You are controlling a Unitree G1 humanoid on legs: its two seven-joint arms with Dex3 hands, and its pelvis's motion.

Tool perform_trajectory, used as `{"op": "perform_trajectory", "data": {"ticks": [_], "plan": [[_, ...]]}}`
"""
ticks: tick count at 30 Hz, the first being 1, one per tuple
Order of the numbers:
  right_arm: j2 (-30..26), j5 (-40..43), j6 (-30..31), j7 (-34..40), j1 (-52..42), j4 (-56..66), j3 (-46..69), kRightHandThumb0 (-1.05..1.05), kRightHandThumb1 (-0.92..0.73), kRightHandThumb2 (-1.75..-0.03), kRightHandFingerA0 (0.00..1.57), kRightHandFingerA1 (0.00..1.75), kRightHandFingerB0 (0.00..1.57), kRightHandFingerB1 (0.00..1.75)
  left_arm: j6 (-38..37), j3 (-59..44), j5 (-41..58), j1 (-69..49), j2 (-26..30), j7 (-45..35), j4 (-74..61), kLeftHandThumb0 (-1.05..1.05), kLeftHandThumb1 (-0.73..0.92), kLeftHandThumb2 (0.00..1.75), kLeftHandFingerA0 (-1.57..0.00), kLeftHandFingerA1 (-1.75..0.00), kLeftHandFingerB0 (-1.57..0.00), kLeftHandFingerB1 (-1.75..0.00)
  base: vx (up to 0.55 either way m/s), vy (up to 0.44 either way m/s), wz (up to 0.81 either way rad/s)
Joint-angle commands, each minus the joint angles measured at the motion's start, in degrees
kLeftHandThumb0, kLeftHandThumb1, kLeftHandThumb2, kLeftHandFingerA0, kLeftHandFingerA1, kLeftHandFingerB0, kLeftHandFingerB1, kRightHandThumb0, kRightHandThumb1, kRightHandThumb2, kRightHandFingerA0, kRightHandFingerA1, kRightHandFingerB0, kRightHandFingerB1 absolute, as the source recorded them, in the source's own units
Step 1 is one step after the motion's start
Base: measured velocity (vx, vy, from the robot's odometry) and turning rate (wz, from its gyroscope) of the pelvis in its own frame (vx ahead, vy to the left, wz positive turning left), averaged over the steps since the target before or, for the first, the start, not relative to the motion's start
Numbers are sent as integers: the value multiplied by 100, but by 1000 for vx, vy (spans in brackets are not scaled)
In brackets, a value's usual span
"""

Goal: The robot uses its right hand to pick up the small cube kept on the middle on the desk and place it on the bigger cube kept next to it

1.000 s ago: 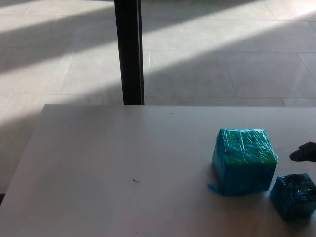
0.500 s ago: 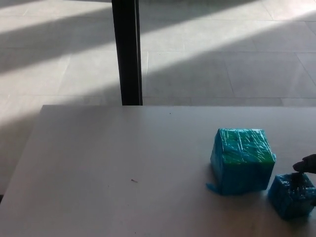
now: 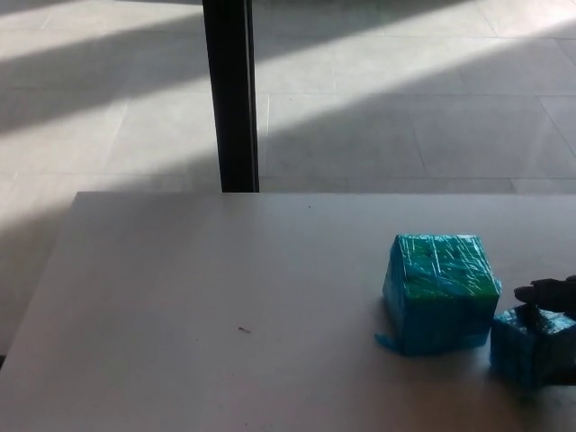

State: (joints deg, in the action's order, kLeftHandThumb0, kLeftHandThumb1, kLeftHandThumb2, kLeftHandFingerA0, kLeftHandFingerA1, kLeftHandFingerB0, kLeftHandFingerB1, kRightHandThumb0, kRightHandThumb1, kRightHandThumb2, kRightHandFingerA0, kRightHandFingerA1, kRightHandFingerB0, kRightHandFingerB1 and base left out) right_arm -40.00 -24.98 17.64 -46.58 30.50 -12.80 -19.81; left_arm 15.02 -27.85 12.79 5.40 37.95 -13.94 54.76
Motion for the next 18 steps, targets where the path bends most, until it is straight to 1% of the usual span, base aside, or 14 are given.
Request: {"op": "perform_trajectory", "data": {"ticks": [1,3,4,5,8,9,10,11,12,13,14,15,17,18], "plan": [[176,-263,280,483,-230,88,3,-58,-40,-78,0,27,0,13,-6,-10,13,23,92,44,68,-98,92,73,-45,-65,-42,-43,0,0,0],[204,-440,150,730,-281,40,-77,-62,-42,-77,0,26,0,7,-34,52,-57,-46,85,82,-61,-99,92,74,-44,-63,-43,-45,0,0,0],[244,-681,108,963,-277,-34,-215,-70,-46,-77,0,23,0,0,-17,139,-145,-19,134,94,-29,-95,74,118,-45,-66,-39,-53,0,0,0],[247,-855,107,1090,-278,-51,-321,-72,-46,-78,0,24,0,0,15,118,-107,-10,135,77,-22,-101,92,73,-45,-62,-43,-43,0,0,0],[290,-1246,291,1322,-274,-56,-583,-73,-45,-76,0,24,0,0,14,113,-89,31,133,104,50,-100,92,74,-46,-62,-43,-43,0,0,0],[265,-1626,161,1585,-269,-167,-859,-68,-42,-77,2,52,0,4,-34,154,-133,33,143,113,64,-99,92,73,-45,-63,-44,-44,0,0,0],[264,-1625,167,1596,-267,-169,-869,-68,-42,-77,2,52,0,4,-35,155,-132,33,144,113,66,-99,92,73,-45,-63,-44,-44,0,0,0],[236,-1827,133,1685,-242,-241,-1038,-65,-40,-80,0,58,0,11,-54,150,-125,42,142,121,102,-96,74,118,-46,-67,-40,-53,0,0,0],[235,-1819,146,1712,-254,-246,-1050,-65,-40,-80,0,58,0,11,-55,163,-132,59,150,121,112,-96,74,118,-46,-67,-40,-53,0,0,0],[268,-2007,196,1854,-256,-375,-1199,-64,-39,-69,27,75,0,0,-109,146,-104,71,158,55,186,-96,72,117,-44,-67,-38,-53,0,0,0],[244,-2063,68,2014,-267,-480,-1264,-60,-38,-73,45,85,0,9,-68,127,-71,70,161,26,163,-102,92,71,-44,-64,-42,-44,0,0,0],[251,-2111,48,2117,-267,-554,-1314,-57,-39,-64,59,114,0,5,-113,185,-126,72,181,9,199,-101,92,75,-47,-63,-41,-43,0,0,0],[230,-2273,-45,2413,-284,-675,-1436,-42,-48,-59,78,129,3,22,-37,150,-66,83,192,-34,193,-101,92,76,-44,-62,-39,-42,0,0,0],[212,-2341,-108,2569,-294,-727,-1485,-35,-56,-59,76,139,6,34,-37,153,-65,86,196,-39,202,-97,73,118,-43,-66,-37,-52,0,0,0]]}}
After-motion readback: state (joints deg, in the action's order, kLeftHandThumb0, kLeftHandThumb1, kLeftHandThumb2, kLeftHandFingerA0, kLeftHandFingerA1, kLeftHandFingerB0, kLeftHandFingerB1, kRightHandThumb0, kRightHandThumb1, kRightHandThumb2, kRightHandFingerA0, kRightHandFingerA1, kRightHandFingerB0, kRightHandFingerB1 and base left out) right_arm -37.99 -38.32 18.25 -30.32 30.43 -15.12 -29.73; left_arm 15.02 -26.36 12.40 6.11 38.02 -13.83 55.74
